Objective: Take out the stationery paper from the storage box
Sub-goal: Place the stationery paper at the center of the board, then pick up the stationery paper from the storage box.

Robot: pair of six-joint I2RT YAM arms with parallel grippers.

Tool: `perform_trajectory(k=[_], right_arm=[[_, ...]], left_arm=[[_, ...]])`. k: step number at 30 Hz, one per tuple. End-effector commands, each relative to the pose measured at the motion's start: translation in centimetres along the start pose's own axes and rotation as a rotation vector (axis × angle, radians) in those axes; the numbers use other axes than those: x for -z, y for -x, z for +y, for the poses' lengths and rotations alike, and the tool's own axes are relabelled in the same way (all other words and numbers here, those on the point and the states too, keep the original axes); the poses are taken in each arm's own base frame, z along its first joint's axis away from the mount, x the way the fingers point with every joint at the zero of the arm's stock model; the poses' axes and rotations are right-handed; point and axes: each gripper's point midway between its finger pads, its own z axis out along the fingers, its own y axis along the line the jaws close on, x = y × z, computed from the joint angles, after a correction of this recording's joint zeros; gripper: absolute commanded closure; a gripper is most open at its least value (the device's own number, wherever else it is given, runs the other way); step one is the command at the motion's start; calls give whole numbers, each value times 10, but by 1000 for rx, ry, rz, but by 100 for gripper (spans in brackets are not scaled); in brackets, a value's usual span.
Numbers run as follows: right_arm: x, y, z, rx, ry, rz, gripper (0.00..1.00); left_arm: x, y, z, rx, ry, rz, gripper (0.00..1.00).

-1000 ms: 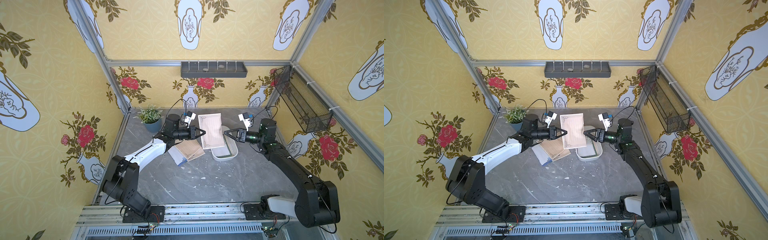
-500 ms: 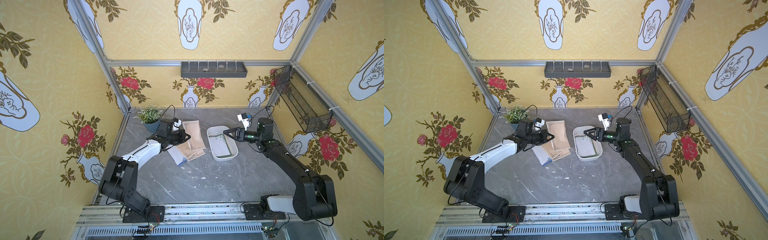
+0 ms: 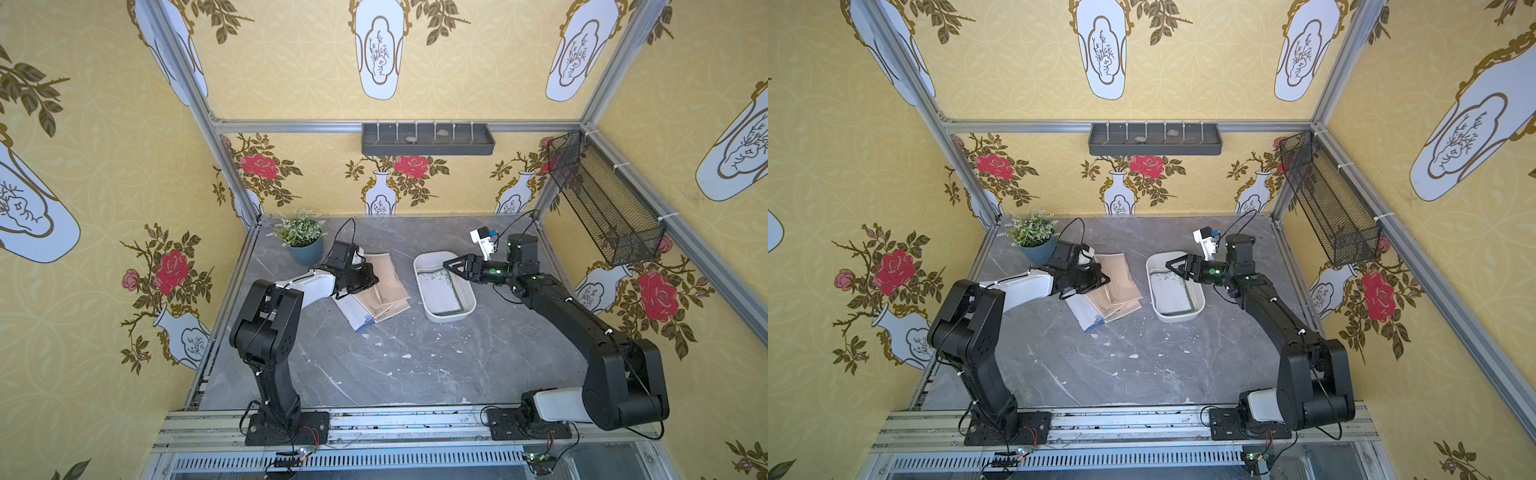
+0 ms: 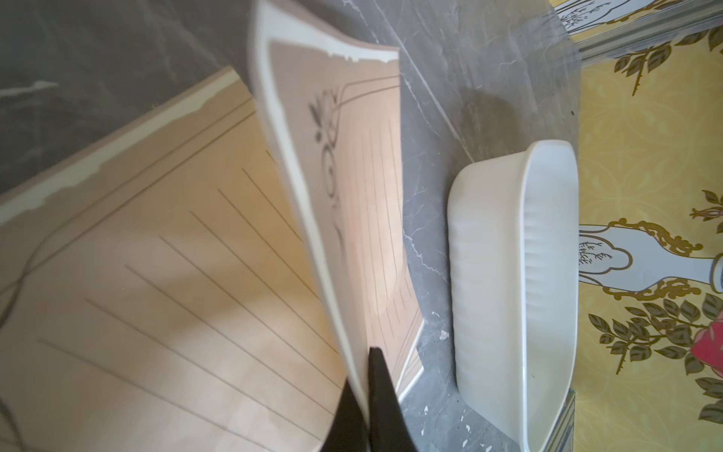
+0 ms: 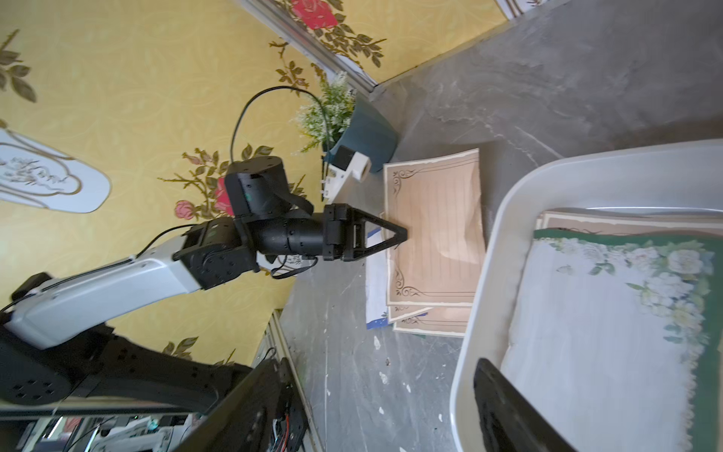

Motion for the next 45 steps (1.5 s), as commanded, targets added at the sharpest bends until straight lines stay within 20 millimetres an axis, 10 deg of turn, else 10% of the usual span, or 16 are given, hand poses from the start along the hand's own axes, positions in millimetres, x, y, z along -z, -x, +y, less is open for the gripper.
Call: perform_trajectory(k=[1, 9, 12, 31, 45], right_arm=[[-5, -5, -37, -26, -181, 19, 22], [-35, -26, -78, 20, -476, 143, 26], [-37, -25, -99, 36, -637, 139, 27], [-67, -32, -169, 44, -886, 220, 28], [-77, -51, -193, 47, -922, 288, 35]], left_arm=[[-2, -1, 13, -2, 57, -10, 99], [17, -5, 37, 2, 208, -36, 53], [28, -4, 39, -7, 242, -54, 51], [152, -14, 28, -109, 361, -269, 79], [182, -24, 30, -95, 341, -356, 100]])
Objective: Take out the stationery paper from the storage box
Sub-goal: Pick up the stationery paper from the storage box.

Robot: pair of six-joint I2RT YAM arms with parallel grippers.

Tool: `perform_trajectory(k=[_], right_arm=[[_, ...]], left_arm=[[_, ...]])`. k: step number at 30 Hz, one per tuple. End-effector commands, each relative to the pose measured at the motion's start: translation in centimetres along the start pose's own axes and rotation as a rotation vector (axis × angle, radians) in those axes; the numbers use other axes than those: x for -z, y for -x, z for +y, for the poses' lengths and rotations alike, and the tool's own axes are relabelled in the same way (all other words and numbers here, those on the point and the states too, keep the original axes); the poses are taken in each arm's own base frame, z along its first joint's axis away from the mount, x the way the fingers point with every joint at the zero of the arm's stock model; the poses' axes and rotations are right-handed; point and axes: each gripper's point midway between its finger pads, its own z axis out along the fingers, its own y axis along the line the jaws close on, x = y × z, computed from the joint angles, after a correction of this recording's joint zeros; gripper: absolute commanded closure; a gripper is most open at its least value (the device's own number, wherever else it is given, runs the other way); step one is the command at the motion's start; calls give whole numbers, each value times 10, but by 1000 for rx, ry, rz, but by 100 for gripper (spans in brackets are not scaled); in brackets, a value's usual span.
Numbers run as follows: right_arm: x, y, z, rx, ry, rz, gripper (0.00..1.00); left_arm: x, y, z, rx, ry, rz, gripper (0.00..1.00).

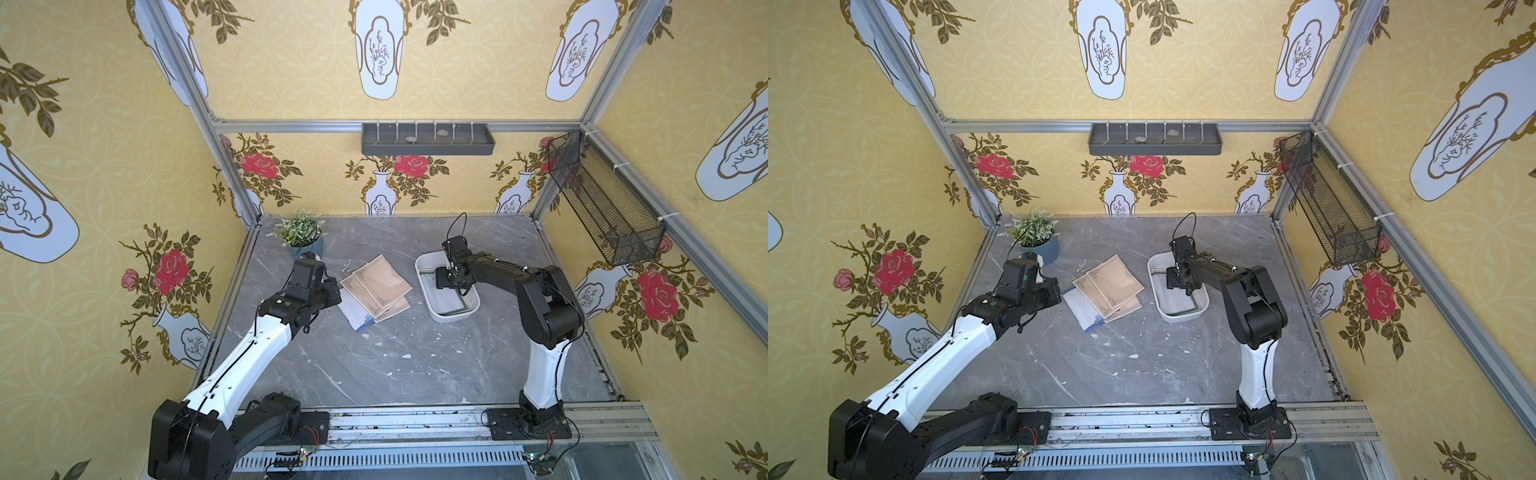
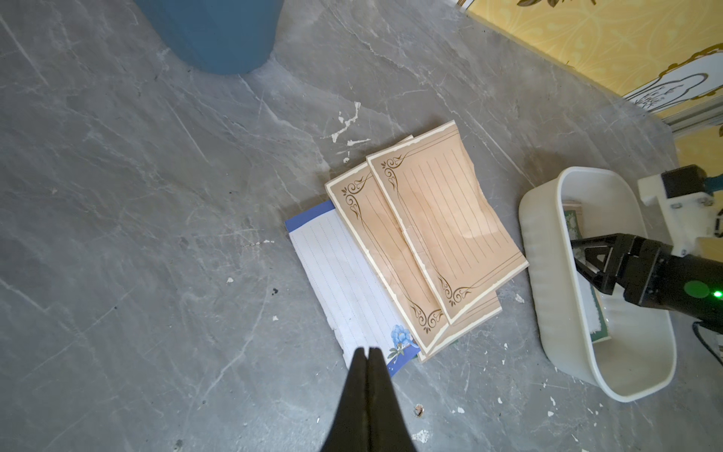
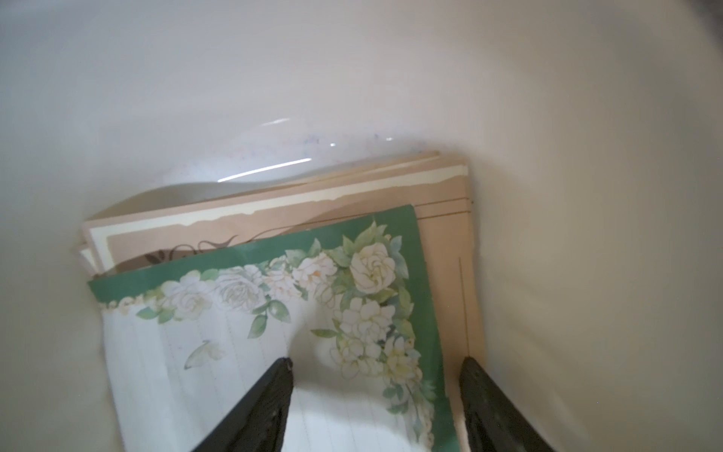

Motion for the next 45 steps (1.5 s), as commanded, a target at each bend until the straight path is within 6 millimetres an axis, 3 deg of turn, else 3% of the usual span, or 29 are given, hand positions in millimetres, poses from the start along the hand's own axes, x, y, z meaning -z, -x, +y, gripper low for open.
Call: perform_trajectory(k=[1, 10, 18, 21, 28, 32, 38, 45], right_arm=[[-7, -9, -1, 2, -7, 31, 37], [3, -7, 0, 13, -24, 13, 60], [19, -1, -2, 24, -77, -16, 70], [31, 3, -2, 28, -105, -39, 81], [57, 11, -4, 22, -132, -85, 82], [74, 16, -6, 14, -142, -111, 83], [110, 28, 0, -13, -96, -174, 84], [171, 44, 17, -35, 38, -294, 83]], left_arm=[[0, 1, -1, 0, -18, -15, 100], [-1, 1, -6, 13, -53, -24, 100], [-10, -6, -8, 19, -65, 16, 100], [-13, -7, -14, 20, -92, 28, 100], [-20, -1, -27, 32, -148, 27, 100], [-26, 1, -45, 34, -241, 40, 100], [-36, 4, -98, 46, -530, 85, 99], [-36, 13, -143, 65, -791, 101, 64]])
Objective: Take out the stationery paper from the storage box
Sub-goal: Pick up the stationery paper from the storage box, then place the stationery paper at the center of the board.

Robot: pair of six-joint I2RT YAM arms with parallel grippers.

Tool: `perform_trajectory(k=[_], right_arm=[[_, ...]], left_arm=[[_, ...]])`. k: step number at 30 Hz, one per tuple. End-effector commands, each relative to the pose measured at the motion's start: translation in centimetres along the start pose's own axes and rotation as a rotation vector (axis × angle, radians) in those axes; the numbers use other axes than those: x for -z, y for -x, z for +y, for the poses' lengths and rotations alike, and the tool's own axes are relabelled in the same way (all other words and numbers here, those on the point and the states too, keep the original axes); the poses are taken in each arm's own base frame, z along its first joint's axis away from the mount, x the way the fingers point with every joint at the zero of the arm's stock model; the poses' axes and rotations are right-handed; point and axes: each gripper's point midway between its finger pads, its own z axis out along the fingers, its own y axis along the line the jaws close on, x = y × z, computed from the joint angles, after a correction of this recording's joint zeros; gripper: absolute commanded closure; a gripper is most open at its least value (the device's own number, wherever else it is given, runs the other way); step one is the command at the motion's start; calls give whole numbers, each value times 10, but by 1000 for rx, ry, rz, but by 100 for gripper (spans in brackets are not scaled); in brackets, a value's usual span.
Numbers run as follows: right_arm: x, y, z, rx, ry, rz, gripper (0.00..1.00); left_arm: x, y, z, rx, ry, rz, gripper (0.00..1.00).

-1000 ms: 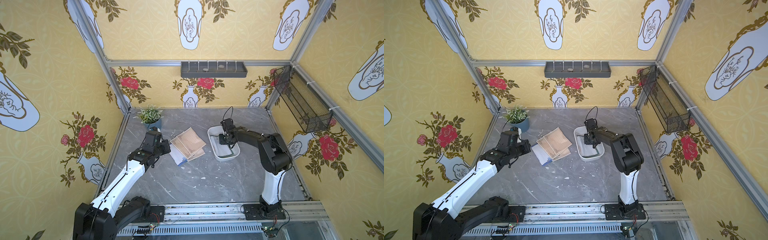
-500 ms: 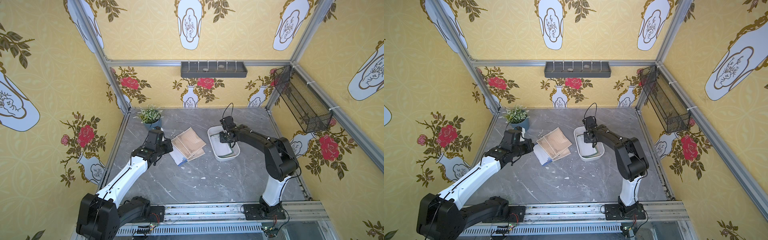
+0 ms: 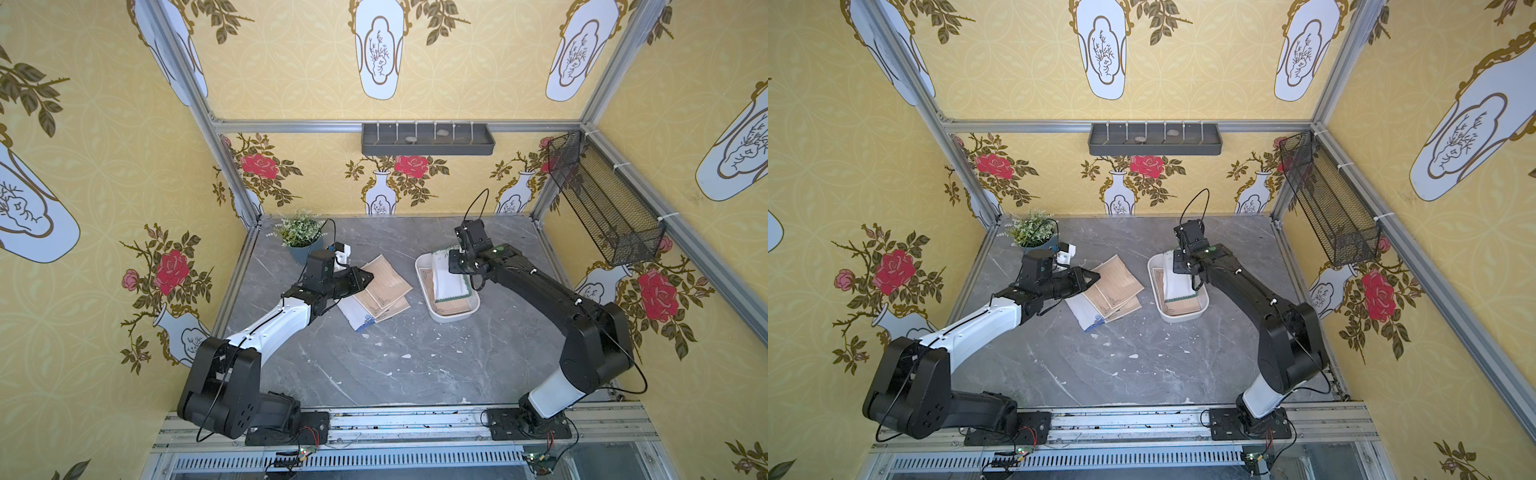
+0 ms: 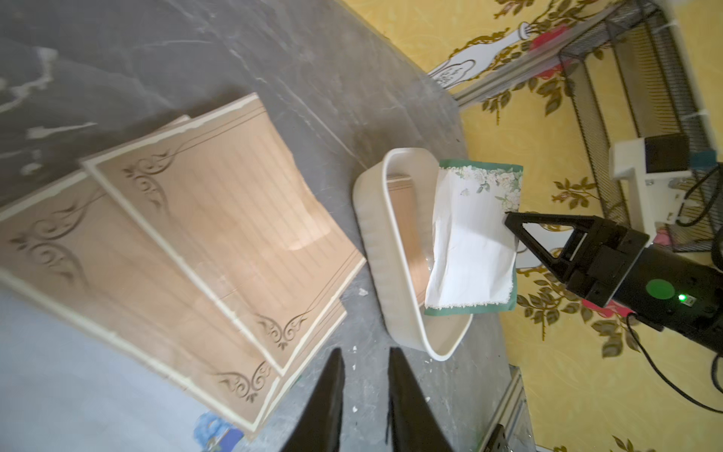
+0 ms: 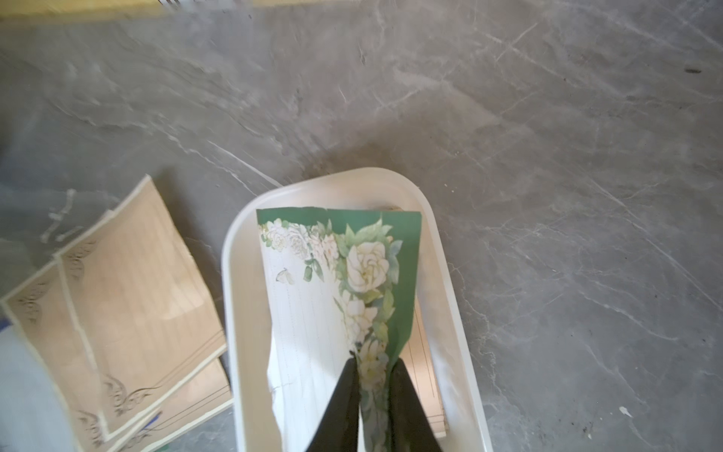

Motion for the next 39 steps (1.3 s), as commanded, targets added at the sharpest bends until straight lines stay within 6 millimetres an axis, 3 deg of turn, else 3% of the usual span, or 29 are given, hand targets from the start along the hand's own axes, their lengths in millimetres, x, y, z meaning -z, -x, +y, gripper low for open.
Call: perform_trajectory(k=[1, 6, 13, 21, 30, 32, 39], right_arm=[[23, 9, 10, -17, 70, -29, 83], [53, 22, 28, -35, 204, -85, 83], [81, 34, 51, -44, 358, -132, 82], [89, 35, 59, -41, 412, -133, 82], [86, 33, 62, -37, 429, -118, 82], [87, 34, 63, -37, 433, -122, 82], [83, 31, 61, -37, 420, -113, 82]], left_arm=[[-5, 11, -41, -38, -211, -11, 60], [-20, 9, -67, -88, -281, 30, 48], [-50, -7, -99, -128, -348, 112, 44], [-69, -16, -119, -142, -402, 162, 47], [-76, -22, -131, -148, -432, 192, 50], [-77, -23, -133, -151, -437, 196, 55], [-76, -25, -135, -156, -447, 204, 96]])
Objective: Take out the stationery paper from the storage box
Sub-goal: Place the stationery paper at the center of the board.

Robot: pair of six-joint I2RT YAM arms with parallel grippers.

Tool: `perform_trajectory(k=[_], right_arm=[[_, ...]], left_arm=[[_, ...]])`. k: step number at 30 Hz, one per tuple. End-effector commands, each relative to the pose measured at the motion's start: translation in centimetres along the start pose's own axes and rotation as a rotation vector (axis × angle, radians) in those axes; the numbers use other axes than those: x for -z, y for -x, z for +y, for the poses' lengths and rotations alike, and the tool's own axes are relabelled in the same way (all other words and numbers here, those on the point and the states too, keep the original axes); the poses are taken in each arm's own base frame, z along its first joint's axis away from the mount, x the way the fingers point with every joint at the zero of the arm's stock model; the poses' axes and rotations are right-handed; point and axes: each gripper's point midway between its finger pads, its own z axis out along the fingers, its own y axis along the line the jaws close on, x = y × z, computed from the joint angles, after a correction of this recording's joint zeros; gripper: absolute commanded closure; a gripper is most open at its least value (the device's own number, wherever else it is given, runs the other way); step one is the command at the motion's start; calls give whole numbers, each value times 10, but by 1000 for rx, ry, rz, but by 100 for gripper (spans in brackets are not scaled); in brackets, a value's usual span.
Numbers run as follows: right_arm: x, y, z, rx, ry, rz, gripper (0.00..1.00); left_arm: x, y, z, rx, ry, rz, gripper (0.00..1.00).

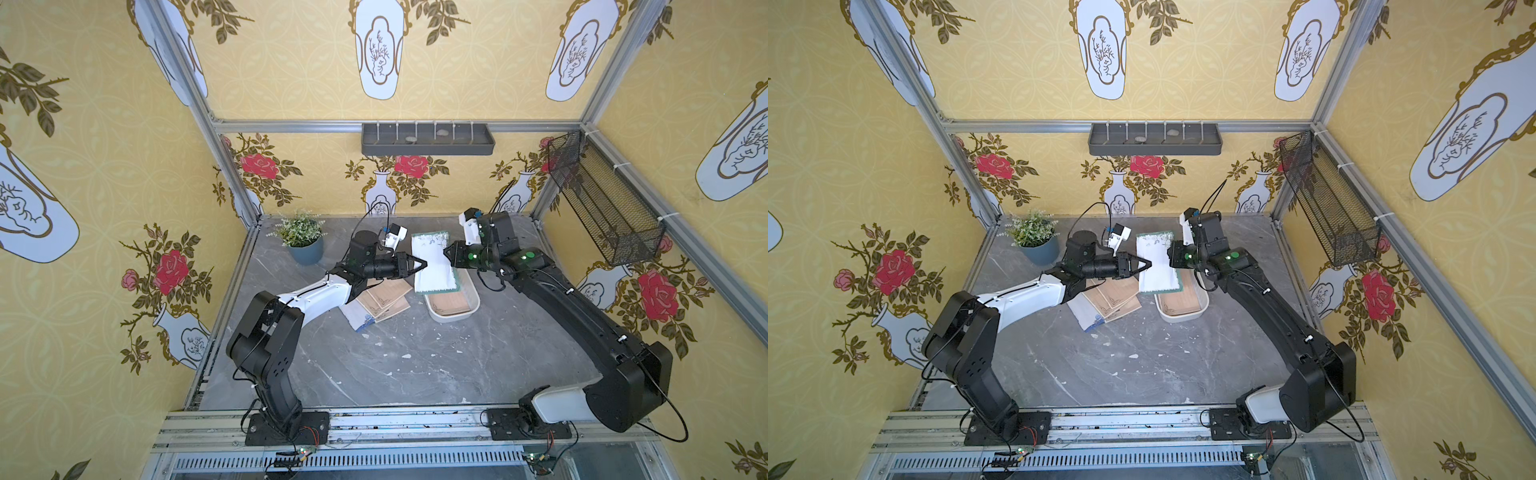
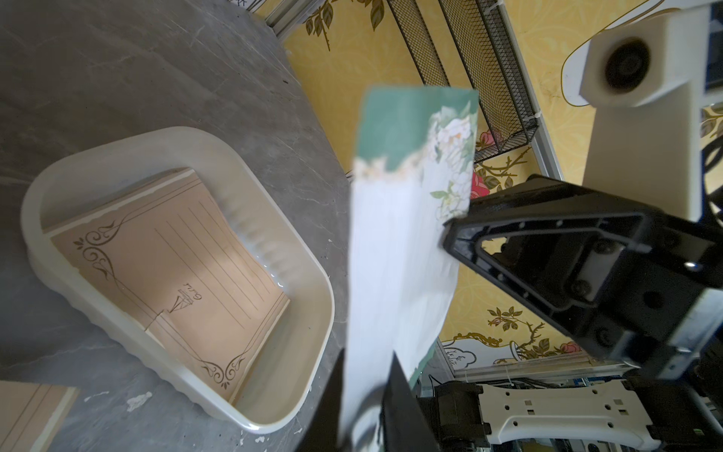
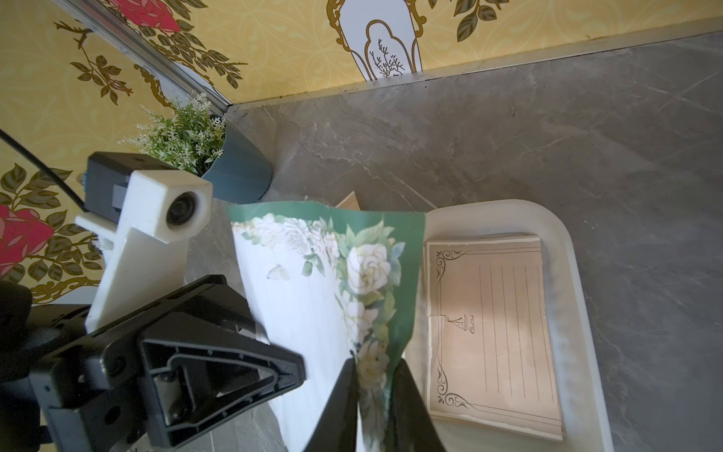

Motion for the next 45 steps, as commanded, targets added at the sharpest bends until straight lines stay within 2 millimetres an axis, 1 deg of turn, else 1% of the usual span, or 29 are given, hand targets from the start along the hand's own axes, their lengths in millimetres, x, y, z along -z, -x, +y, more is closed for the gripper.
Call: perform_trajectory(k=[1, 5, 6, 7, 9, 10, 12, 14, 16, 17, 18, 19, 21, 23, 24, 26, 32, 36, 38, 41, 45], right_arm=[[-1, 9, 3, 2, 7, -38, 82], [-2, 7, -2, 1, -12, -36, 81], [-2, 6, -3, 0, -20, -34, 79], [-2, 7, -5, 0, -27, -37, 73], [0, 7, -10, -3, -53, -46, 50], [3, 7, -12, -6, -65, -53, 42], [9, 9, -20, -19, -82, -68, 33], [21, 15, -30, -47, -67, -94, 28], [39, 24, -32, -80, 54, -137, 25], [49, 26, -28, -83, 143, -156, 23], [62, 28, -19, -77, 264, -175, 20], [75, 27, -5, -55, 411, -183, 18], [101, 20, 20, 0, 652, -186, 17], [116, 13, 37, 52, 793, -186, 14], [121, 7, 43, 75, 856, -173, 14], [119, 1, 44, 76, 896, -156, 14], [88, -9, 27, 5, 865, -87, 16], [77, -10, 18, -17, 829, -87, 17], [73, -10, 17, -24, 829, -78, 17], [67, -11, 18, -38, 851, -60, 18], [60, -16, 33, -22, 908, -30, 22]], left_arm=[[-1, 1, -5, -25, -27, -1, 100], [0, 0, -3, -23, -18, -2, 100], [1, -1, -2, -23, -14, -1, 100], [1, -2, -1, -23, -5, 1, 100], [3, -3, -1, -29, 11, 2, 100], [5, -3, -2, -35, 16, 3, 100], [9, -4, -5, -48, 27, 3, 100], [13, -4, -9, -64, 33, 6, 100], [17, -6, -16, -80, 22, 18, 100], [18, -8, -20, -86, 8, 27, 100], [19, -9, -27, -95, -18, 39, 100], [19, -12, -34, -102, -55, 55, 100], [19, -16, -46, -110, -129, 90, 100], [19, -18, -54, -113, -179, 111, 100], [20, -19, -58, -116, -193, 115, 100], [22, -18, -64, -130, -206, 109, 100], [30, -14, -82, -174, -230, 93, 100], [33, -15, -85, -176, -234, 91, 100], [33, -15, -84, -175, -233, 91, 100], [32, -15, -85, -175, -233, 90, 100], [30, -13, -84, -170, -232, 91, 100]])
